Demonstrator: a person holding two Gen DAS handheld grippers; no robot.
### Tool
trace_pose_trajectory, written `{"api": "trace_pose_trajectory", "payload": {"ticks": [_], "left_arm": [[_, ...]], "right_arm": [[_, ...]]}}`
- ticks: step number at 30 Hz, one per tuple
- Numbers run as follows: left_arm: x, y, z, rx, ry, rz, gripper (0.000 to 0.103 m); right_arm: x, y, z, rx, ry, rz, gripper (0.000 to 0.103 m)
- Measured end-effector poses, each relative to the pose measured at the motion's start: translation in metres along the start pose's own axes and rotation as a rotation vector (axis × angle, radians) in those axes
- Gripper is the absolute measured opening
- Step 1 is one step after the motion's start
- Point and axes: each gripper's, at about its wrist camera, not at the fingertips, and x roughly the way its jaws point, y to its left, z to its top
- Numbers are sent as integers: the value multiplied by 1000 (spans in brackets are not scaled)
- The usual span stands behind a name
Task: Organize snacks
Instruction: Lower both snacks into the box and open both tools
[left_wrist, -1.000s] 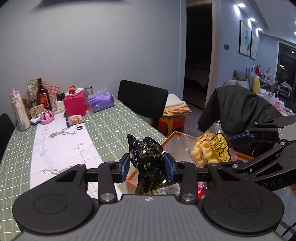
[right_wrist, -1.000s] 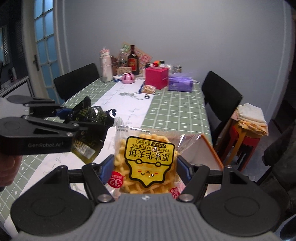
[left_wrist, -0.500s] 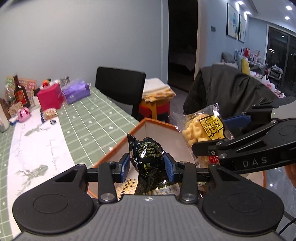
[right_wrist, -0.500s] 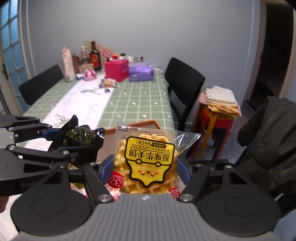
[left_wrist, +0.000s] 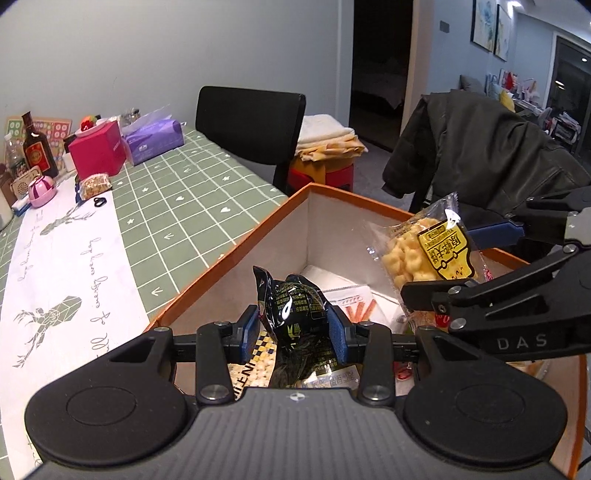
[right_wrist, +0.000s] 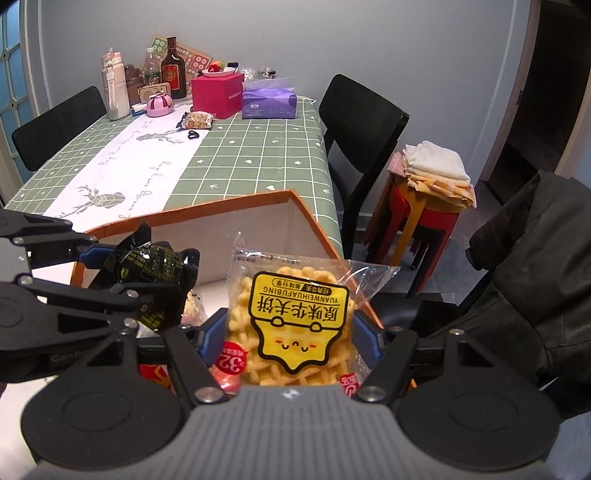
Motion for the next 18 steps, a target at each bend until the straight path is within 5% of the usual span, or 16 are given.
{"api": "trace_pose_trajectory", "payload": {"ticks": [18], "left_arm": [[9, 14, 0, -58, 20, 59, 52]], "right_arm": [[27, -4, 4, 101, 19, 49, 70]]}}
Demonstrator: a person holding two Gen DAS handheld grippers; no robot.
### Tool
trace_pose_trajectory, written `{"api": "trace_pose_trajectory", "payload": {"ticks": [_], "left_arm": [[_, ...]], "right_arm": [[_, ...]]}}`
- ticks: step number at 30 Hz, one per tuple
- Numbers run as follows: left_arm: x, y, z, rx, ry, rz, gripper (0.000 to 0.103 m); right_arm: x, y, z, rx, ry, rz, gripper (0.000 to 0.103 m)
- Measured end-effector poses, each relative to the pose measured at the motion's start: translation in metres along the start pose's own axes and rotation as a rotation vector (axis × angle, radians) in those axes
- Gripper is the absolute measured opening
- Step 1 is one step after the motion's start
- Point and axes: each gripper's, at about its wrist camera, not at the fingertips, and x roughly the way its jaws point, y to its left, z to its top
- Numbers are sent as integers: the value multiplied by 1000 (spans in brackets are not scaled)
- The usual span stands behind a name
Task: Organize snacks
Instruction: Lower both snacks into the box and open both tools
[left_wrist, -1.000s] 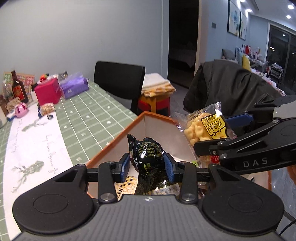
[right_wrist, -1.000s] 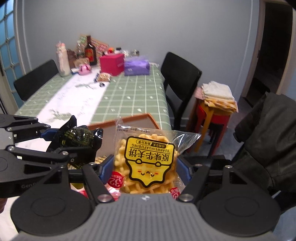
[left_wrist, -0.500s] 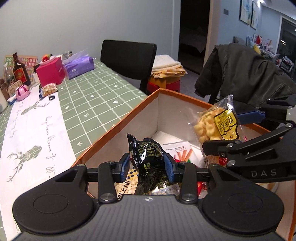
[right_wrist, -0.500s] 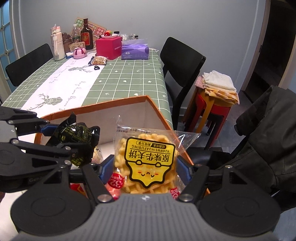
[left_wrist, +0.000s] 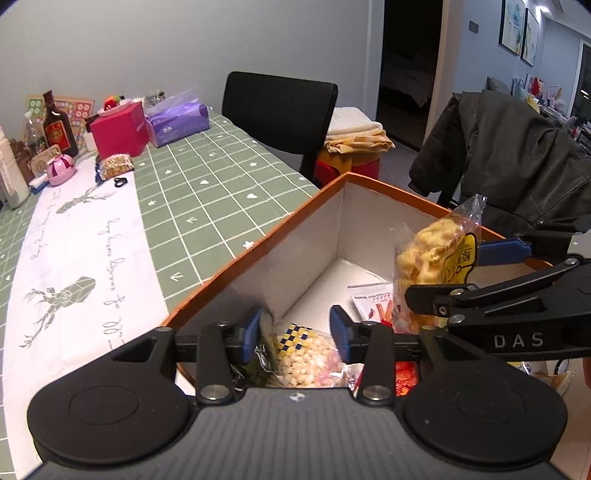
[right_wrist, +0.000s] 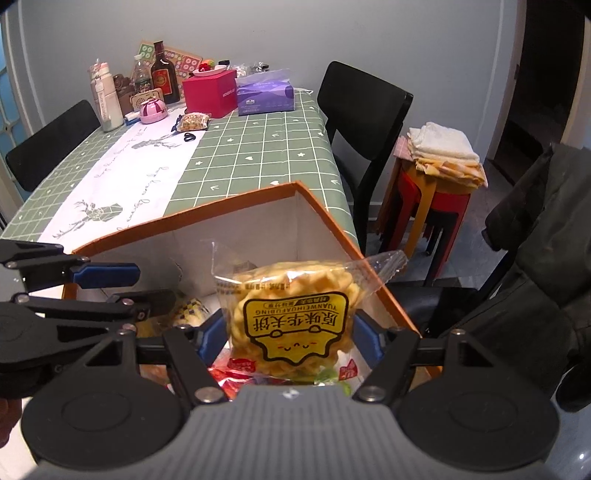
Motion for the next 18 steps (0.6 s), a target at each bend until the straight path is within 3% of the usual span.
{"api": "trace_pose_trajectory", "payload": {"ticks": [10, 14, 18], "left_arm": [[-17, 10, 5, -67, -62, -40, 57], [-26, 15, 8, -85, -90, -55, 63], [-32, 15, 6, -78, -105, -63, 66]], "right_arm": [[4, 0, -4, 34, -13, 29, 72], [12, 9, -3, -7, -13, 21, 84], [11, 22, 0, -50, -22, 20, 85]]}}
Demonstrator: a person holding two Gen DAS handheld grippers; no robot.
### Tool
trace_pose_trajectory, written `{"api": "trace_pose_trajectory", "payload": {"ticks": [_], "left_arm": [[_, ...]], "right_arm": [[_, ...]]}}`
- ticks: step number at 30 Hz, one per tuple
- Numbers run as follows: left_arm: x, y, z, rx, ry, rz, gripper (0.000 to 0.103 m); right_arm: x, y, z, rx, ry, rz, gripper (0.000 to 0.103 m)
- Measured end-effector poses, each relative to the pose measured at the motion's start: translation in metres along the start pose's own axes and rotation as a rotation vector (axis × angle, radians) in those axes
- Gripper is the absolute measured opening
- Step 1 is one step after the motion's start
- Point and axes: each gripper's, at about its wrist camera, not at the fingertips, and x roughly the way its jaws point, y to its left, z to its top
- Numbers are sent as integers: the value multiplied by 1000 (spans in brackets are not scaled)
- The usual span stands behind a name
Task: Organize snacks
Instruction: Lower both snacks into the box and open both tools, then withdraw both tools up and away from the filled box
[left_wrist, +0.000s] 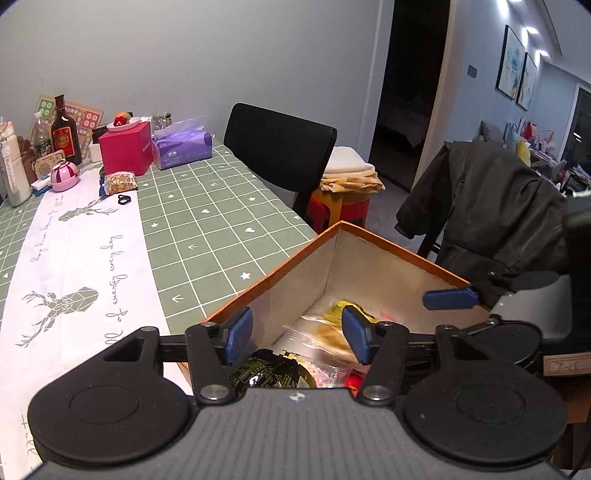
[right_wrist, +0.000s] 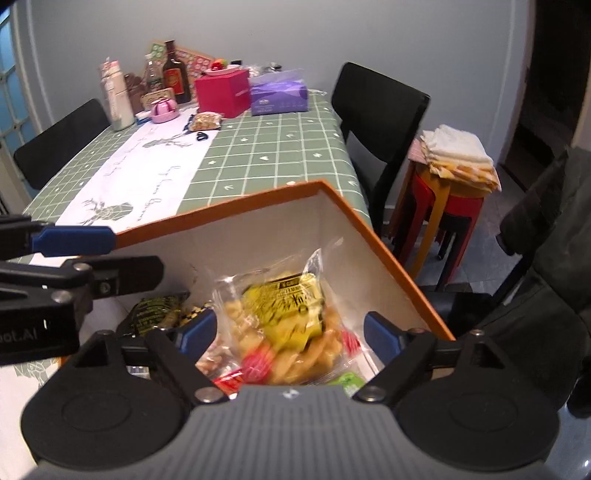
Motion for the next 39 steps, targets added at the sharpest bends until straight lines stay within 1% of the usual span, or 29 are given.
{"api": "trace_pose_trajectory", "payload": {"ticks": [8, 16, 18, 19, 20, 22, 28, 31, 34, 39], "left_arm": [[-7, 1, -3, 8, -1, -7, 66], [-24, -2, -2, 7, -10, -34, 66], [-29, -3, -2, 7, -13, -38, 66], [-32, -3, -2, 11, -16, -37, 66], [-35, -4, -2, 20, -20, -35, 67], [-43, -6, -3, 32, -30, -27, 76], [-72, -2, -14, 14, -64, -57, 87], [-82, 0, -21, 5, -68, -61, 88], [-87, 1, -25, -28, -62, -74, 90], [-95, -3, -31, -84, -35, -105, 90]], "right_arm": [[-4, 11, 0, -35, 11, -29, 85], [-19, 7, -5, -25, 17, -58, 85], [-25, 6, -7, -12, 18, -73, 88], [-29, 6, -8, -2, 14, -80, 93], [-33, 5, -9, 5, 9, -86, 95], [-40, 6, -11, 12, 3, -105, 95], [-72, 14, -19, 21, -37, -165, 100], [-91, 12, -29, 71, -58, -166, 100], [-112, 11, -42, 136, -72, -168, 100], [-146, 21, -66, 227, -103, -210, 100]]}}
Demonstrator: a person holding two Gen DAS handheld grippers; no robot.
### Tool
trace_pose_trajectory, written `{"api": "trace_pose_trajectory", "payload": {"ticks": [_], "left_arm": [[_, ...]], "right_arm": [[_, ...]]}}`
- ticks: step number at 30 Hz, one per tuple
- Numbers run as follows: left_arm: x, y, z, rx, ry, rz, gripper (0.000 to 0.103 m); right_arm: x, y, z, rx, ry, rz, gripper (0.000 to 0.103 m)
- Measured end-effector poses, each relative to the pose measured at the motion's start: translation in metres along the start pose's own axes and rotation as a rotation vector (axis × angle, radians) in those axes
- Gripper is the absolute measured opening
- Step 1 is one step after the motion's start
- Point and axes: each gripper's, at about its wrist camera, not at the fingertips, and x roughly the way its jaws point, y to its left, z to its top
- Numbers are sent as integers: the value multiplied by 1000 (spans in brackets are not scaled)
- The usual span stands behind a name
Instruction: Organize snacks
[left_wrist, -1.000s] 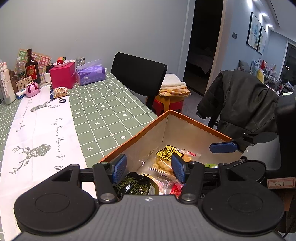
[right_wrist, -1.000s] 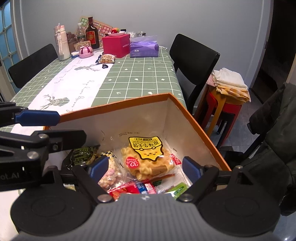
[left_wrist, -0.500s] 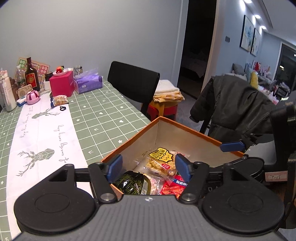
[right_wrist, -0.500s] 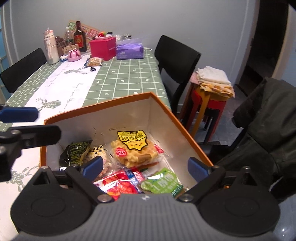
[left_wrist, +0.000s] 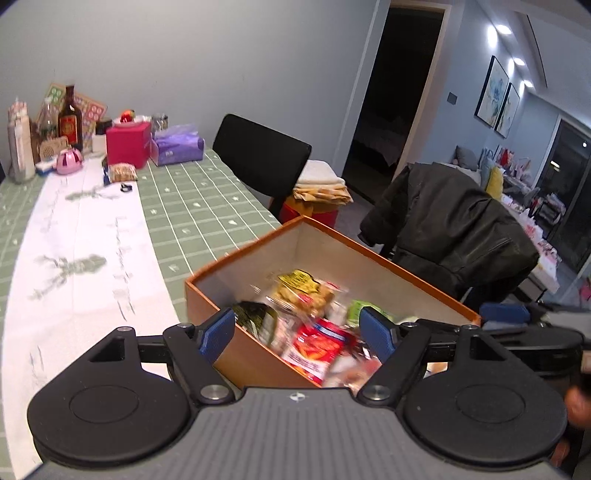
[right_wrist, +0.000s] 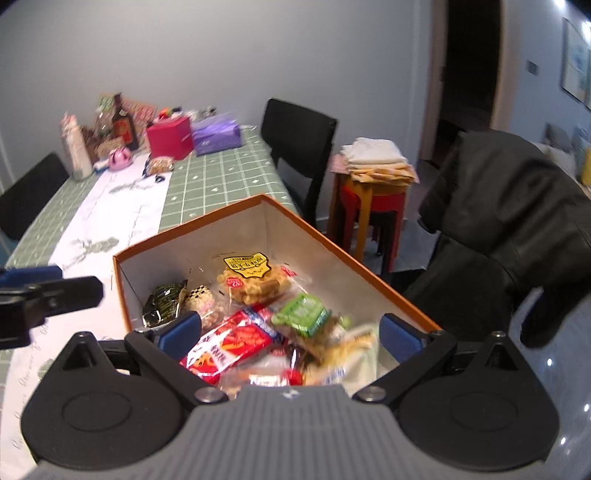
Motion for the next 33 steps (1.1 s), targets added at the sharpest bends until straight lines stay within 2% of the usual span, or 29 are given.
{"api": "trace_pose_trajectory", "payload": {"ticks": [3, 9, 15, 33], "left_arm": [[-5, -13, -12, 20, 8, 33, 93], [-5, -38, -28, 132, 9, 79, 97], [-3, -34, -27, 98, 19, 62, 97], [6, -32, -30, 63, 68, 45, 97]], "right_arm": [[-17, 2, -8, 38, 8, -65, 100], [-31, 3, -18, 56, 13, -171, 100], [-24, -3, -19, 86, 64, -154, 100], [-18, -4, -20, 65, 97, -157, 100]]}}
